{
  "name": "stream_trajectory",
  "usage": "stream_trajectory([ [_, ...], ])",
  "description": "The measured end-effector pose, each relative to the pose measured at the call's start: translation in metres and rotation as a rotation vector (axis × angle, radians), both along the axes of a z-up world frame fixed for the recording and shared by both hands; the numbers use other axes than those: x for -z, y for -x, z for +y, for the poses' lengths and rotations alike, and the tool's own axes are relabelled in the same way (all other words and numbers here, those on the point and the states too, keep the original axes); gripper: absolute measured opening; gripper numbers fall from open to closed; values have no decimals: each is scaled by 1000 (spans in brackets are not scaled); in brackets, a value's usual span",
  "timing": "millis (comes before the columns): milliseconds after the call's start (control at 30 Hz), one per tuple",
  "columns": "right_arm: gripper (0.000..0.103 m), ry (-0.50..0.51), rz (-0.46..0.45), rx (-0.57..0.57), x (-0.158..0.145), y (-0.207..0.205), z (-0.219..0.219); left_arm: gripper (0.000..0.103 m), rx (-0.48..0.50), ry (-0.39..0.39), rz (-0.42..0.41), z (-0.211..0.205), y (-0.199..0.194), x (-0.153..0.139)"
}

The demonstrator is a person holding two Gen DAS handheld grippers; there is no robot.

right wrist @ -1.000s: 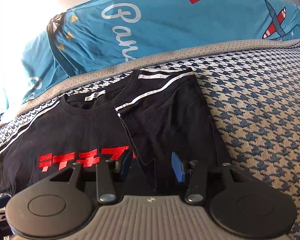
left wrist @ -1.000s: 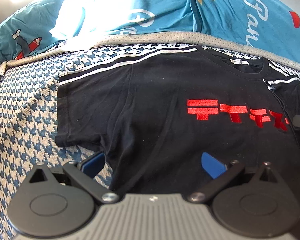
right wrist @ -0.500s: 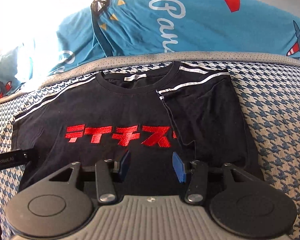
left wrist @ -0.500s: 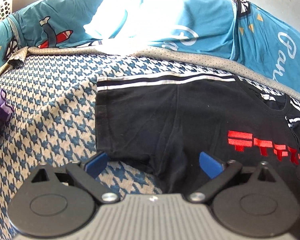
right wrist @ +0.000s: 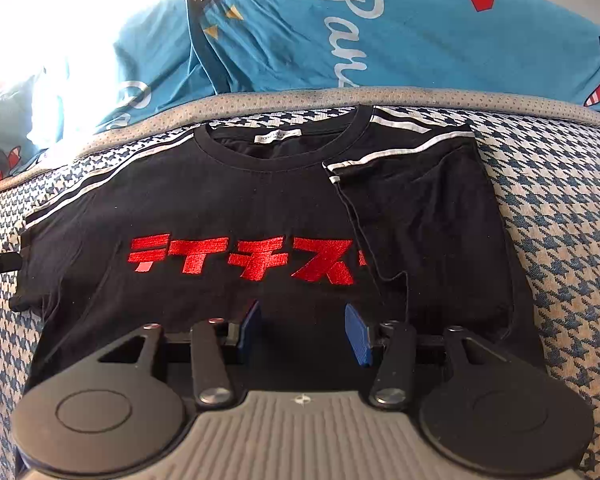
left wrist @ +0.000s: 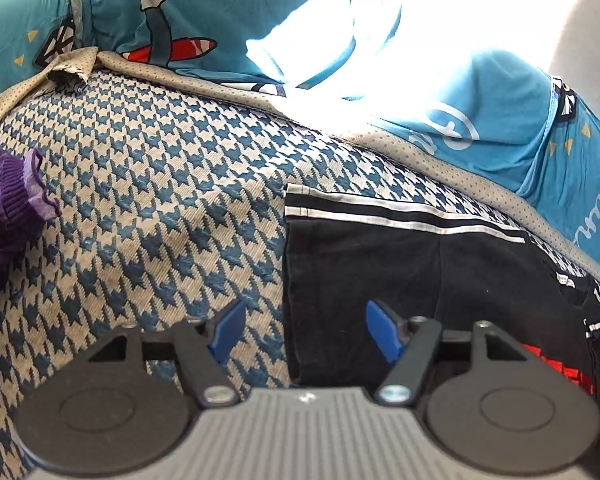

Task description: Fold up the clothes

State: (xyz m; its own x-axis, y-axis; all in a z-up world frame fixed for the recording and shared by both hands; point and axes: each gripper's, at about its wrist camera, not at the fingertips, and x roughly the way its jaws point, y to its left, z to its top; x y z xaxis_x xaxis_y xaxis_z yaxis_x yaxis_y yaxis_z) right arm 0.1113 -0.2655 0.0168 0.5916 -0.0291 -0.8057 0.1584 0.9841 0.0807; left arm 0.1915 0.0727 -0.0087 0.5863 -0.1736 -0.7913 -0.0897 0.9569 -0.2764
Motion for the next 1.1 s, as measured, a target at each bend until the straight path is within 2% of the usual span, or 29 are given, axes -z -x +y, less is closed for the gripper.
stream_trajectory([
  [167, 47, 1, 8, -6, 1, -2, 2, 66, 0, 104, 8, 5, -10, 10],
  [433, 47, 6, 19, -11, 2, -4, 2, 69, 6, 162, -6, 9, -20, 12],
  [467, 47, 7, 19, -12, 2, -4, 2, 73, 13, 164, -10, 8, -21, 12],
  [567, 47, 11, 19, -14, 2, -5, 3, 98, 34, 171, -22, 6, -25, 14],
  [800, 47, 11, 20, -14, 2, -6, 2, 98, 63, 183, -52, 2, -32, 16],
  [833, 47, 11, 20, -13, 1, -6, 2, 90, 63, 179, -61, 2, -32, 16],
  [867, 47, 12, 20, -13, 1, -6, 2, 77, 63, 173, -70, 2, -32, 15],
  [933, 47, 13, 20, -15, 1, -5, 2, 62, 54, 153, -73, 2, -33, 14],
  [1033, 47, 13, 19, -11, 0, -4, 1, 50, 28, 157, -68, 5, -33, 14],
  [1067, 47, 14, 19, -8, 0, -3, 0, 38, 20, 171, -67, 7, -33, 14],
  [1100, 47, 15, 19, -5, -1, -3, 0, 17, 12, 185, -67, 9, -33, 14],
])
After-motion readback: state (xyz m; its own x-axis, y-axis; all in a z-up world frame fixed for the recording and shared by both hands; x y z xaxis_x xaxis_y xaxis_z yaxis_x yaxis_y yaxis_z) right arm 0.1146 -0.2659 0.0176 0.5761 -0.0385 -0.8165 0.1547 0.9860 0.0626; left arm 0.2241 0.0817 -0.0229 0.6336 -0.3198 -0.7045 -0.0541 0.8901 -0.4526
